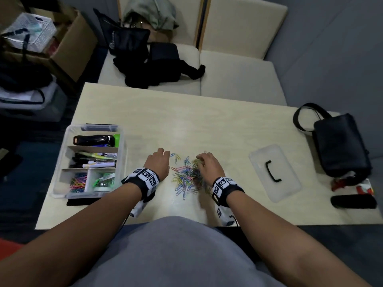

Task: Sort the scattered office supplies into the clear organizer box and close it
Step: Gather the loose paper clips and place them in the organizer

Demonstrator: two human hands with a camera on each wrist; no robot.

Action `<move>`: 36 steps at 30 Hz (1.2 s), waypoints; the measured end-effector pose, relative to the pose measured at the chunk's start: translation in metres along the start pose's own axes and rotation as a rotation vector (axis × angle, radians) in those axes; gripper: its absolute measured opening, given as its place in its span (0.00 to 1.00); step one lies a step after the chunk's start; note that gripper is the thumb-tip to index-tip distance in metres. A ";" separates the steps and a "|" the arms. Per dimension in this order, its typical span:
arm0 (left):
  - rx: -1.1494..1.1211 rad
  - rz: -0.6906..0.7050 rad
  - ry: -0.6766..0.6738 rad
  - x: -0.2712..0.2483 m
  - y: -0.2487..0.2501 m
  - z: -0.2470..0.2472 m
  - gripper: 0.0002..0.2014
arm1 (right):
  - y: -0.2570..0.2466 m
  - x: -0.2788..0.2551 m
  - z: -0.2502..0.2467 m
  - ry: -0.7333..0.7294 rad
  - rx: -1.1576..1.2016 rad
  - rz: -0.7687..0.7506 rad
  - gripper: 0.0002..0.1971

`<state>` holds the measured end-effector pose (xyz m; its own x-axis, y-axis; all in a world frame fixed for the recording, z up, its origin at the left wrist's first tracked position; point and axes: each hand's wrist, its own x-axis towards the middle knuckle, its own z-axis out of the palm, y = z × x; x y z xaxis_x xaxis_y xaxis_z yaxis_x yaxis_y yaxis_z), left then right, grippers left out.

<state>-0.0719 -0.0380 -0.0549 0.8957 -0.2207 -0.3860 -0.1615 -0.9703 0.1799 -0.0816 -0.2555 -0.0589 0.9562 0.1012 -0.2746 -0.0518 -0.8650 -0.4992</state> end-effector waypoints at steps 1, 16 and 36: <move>0.008 -0.003 -0.025 0.003 0.003 0.005 0.25 | 0.007 -0.001 -0.002 -0.006 -0.008 0.006 0.15; 0.004 -0.226 -0.005 0.038 0.032 0.037 0.30 | 0.047 0.019 -0.011 -0.198 -0.131 -0.020 0.26; 0.005 0.103 -0.071 0.033 0.074 0.056 0.44 | 0.086 0.002 -0.008 -0.188 -0.263 -0.116 0.38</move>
<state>-0.0777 -0.1225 -0.1050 0.8425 -0.3257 -0.4291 -0.2534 -0.9425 0.2179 -0.0819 -0.3340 -0.0957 0.8804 0.2743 -0.3870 0.1541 -0.9370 -0.3135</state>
